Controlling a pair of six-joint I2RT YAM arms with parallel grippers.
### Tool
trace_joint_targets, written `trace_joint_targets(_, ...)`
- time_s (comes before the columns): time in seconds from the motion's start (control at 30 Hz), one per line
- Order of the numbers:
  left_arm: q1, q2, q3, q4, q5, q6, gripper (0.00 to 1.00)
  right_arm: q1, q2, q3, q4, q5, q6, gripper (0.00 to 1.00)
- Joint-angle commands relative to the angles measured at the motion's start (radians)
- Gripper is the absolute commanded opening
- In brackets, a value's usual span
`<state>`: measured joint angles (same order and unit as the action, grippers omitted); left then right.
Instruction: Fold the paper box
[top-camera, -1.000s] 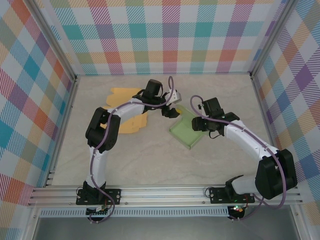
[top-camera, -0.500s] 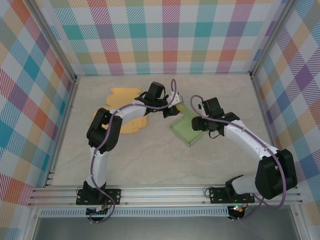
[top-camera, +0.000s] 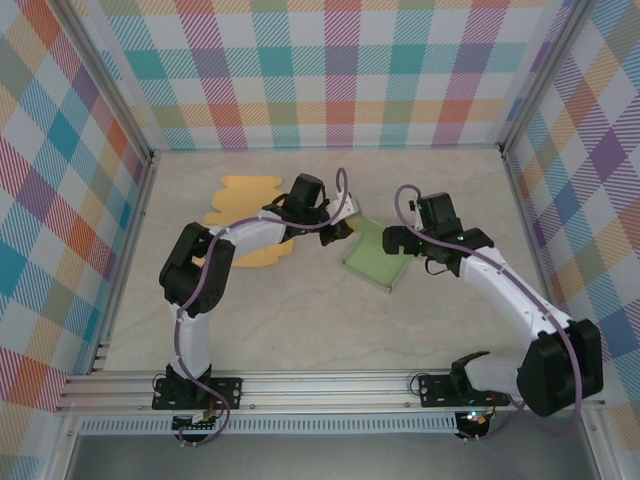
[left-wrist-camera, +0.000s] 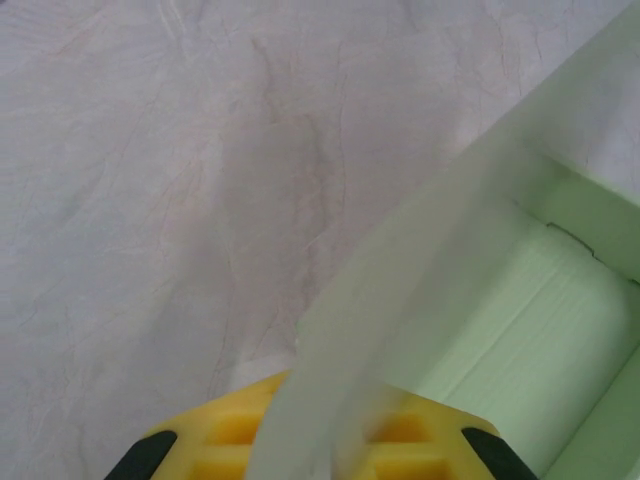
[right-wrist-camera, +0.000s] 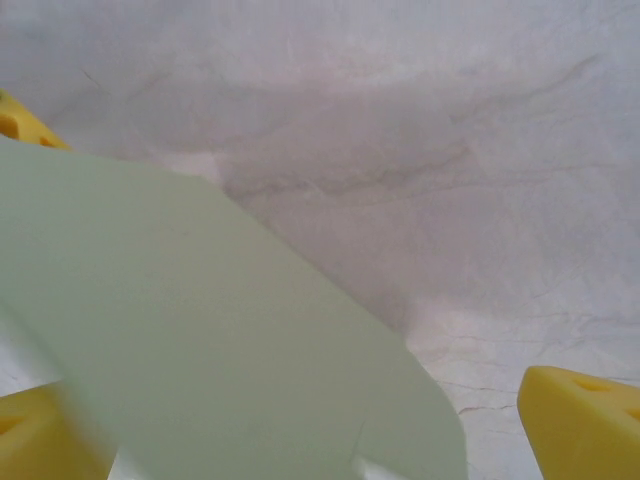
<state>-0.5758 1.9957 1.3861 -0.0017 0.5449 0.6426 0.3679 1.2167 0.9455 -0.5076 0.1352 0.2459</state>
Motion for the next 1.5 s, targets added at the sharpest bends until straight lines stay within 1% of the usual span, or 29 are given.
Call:
trace_joint_targets(0.0, -0.009, -0.066, -0.024, -0.049, -0.038, -0.039, 0.13, -0.006, -0.09, -0.031, 0.055, 0.013, -0.019, 1.0)
trace_joint_targets(0.13, -0.013, -0.112, -0.076, -0.058, -0.075, -0.063, 0.13, -0.013, -0.205, -0.102, 0.116, 0.035, -0.028, 1.0)
trace_joint_targets(0.27, -0.017, -0.156, -0.117, -0.068, -0.108, -0.087, 0.13, -0.046, -0.273, -0.126, 0.1, 0.066, 0.022, 1.0)
trace_joint_targets(0.33, -0.018, -0.172, -0.13, -0.071, -0.123, -0.095, 0.13, -0.056, -0.297, -0.138, 0.087, 0.101, 0.062, 1.0)
trace_joint_targets(0.4, -0.019, -0.182, -0.138, -0.088, -0.134, -0.098, 0.13, -0.06, -0.325, -0.169, 0.112, 0.099, 0.052, 1.0)
trace_joint_targets(0.53, -0.021, -0.194, -0.148, -0.112, -0.164, -0.11, 0.13, -0.063, -0.386, -0.267, 0.202, 0.153, -0.017, 1.0)
trace_joint_targets(0.57, -0.02, -0.198, -0.149, -0.116, -0.173, -0.114, 0.13, -0.069, -0.392, -0.281, 0.209, 0.13, -0.038, 1.0)
trace_joint_targets(0.63, -0.02, -0.201, -0.15, -0.121, -0.191, -0.123, 0.13, -0.09, -0.372, -0.278, 0.184, 0.035, -0.049, 1.0)
trace_joint_targets(0.7, -0.02, -0.199, -0.144, -0.128, -0.201, -0.138, 0.13, -0.107, -0.331, -0.285, 0.195, -0.069, -0.051, 0.99)
trace_joint_targets(0.8, -0.02, -0.194, -0.129, -0.138, -0.206, -0.151, 0.13, -0.112, -0.28, -0.313, 0.261, -0.18, -0.069, 0.95)
trace_joint_targets(0.87, -0.02, -0.189, -0.116, -0.151, -0.216, -0.156, 0.13, -0.112, -0.26, -0.332, 0.314, -0.224, -0.086, 0.91)
trace_joint_targets(0.97, -0.019, -0.177, -0.094, -0.168, -0.23, -0.158, 0.13, -0.115, -0.229, -0.341, 0.37, -0.224, -0.117, 0.82)
trace_joint_targets(1.1, -0.021, -0.17, -0.08, -0.174, -0.221, -0.159, 0.13, -0.125, -0.184, -0.335, 0.411, -0.186, -0.14, 0.75)
trace_joint_targets(1.17, -0.021, -0.171, -0.078, -0.174, -0.22, -0.158, 0.13, -0.138, -0.162, -0.334, 0.436, -0.177, -0.154, 0.75)
trace_joint_targets(1.3, -0.019, -0.165, -0.063, -0.189, -0.216, -0.155, 0.13, -0.181, -0.107, -0.317, 0.482, -0.244, -0.187, 0.75)
trace_joint_targets(1.47, -0.02, -0.152, -0.044, -0.198, -0.208, -0.157, 0.13, -0.191, -0.032, -0.282, 0.508, -0.271, -0.225, 0.76)
